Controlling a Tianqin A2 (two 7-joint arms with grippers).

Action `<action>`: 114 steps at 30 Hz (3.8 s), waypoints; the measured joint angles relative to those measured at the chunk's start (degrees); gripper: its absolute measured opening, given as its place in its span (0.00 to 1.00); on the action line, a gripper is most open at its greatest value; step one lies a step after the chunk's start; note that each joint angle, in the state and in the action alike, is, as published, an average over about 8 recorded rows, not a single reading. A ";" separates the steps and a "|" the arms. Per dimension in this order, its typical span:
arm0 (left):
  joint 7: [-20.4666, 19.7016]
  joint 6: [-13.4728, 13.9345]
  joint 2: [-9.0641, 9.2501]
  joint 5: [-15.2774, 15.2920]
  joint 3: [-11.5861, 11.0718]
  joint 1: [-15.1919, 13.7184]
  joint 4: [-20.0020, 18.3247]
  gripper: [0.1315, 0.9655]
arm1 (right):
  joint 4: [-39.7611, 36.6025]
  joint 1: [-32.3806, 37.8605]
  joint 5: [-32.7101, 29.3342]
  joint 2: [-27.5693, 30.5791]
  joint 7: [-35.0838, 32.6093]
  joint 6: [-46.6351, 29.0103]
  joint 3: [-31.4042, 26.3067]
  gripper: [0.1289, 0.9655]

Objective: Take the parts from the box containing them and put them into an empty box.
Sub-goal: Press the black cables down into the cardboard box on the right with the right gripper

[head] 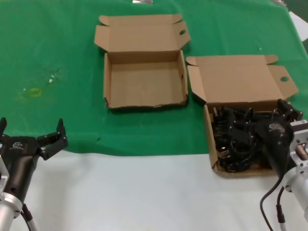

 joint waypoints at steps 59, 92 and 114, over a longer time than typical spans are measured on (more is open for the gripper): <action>0.00 0.00 0.00 0.01 0.00 0.00 0.00 0.21 | 4.21 7.66 10.71 30.27 4.78 -9.62 -13.10 1.00; -0.01 0.00 0.00 0.01 0.00 0.00 0.00 0.01 | -25.94 53.20 -13.92 31.99 -19.45 -73.27 -29.17 1.00; -0.01 0.00 0.00 0.01 0.00 0.00 0.00 0.01 | -48.45 64.18 -24.12 21.17 -37.14 -76.96 -33.73 0.97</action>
